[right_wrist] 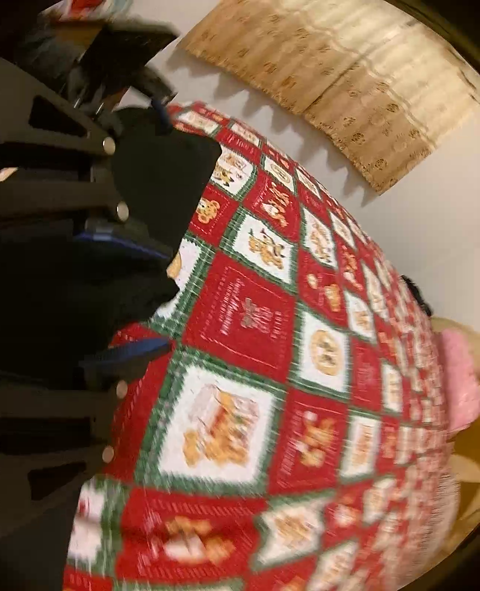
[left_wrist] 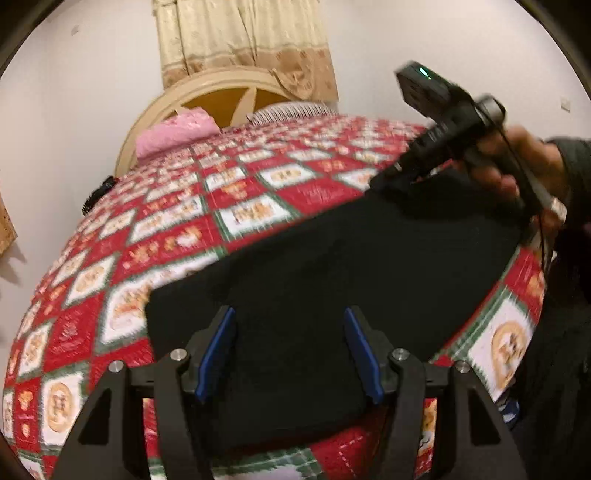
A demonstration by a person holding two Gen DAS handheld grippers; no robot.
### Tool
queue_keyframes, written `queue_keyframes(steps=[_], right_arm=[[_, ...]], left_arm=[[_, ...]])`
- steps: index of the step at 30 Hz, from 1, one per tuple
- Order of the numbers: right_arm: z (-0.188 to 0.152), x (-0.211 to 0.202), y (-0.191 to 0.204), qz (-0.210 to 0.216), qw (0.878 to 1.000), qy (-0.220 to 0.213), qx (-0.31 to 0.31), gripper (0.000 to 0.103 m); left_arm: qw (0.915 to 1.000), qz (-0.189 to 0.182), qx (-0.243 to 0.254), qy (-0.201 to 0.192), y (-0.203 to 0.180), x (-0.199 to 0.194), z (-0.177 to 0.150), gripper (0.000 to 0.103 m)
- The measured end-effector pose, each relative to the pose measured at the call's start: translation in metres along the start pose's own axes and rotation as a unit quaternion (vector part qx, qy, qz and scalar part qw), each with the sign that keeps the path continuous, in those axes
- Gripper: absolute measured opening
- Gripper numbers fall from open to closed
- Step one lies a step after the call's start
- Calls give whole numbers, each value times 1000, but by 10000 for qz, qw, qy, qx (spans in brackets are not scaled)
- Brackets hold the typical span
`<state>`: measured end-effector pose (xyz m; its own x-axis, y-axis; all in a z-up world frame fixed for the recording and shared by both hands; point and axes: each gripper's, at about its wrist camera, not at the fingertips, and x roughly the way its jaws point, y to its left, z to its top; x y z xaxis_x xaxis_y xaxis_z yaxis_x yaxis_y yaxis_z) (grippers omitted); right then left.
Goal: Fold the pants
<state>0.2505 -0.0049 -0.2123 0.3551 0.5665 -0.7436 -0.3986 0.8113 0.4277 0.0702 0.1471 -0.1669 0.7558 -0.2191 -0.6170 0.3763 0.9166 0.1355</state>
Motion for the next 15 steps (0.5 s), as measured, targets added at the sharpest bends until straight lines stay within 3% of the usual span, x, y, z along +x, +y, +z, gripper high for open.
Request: queue_keyframes(steps=[1,3,8,12,15], right_arm=[[1,4,-3,113,9998,73,119,32],[1,8,-6,325,9990,149,285,8],[8,-10,0,212,9992,-291,188,5],[7,13,-8,-156,9996,-79,204,5],[6,13,-13,-28,9996,-152,248,8]], left_arm=[[10000,-8,-50,-34,0,-1,-3,64],[9994,-138,-290,-95,6,-2,-6,64],[9995,-107,-248,-138,4,-1,-8,65],[9993,-150,-316,-155,6,2,-8,66],[9994,-60,-336,-95,3,0,-6,66]])
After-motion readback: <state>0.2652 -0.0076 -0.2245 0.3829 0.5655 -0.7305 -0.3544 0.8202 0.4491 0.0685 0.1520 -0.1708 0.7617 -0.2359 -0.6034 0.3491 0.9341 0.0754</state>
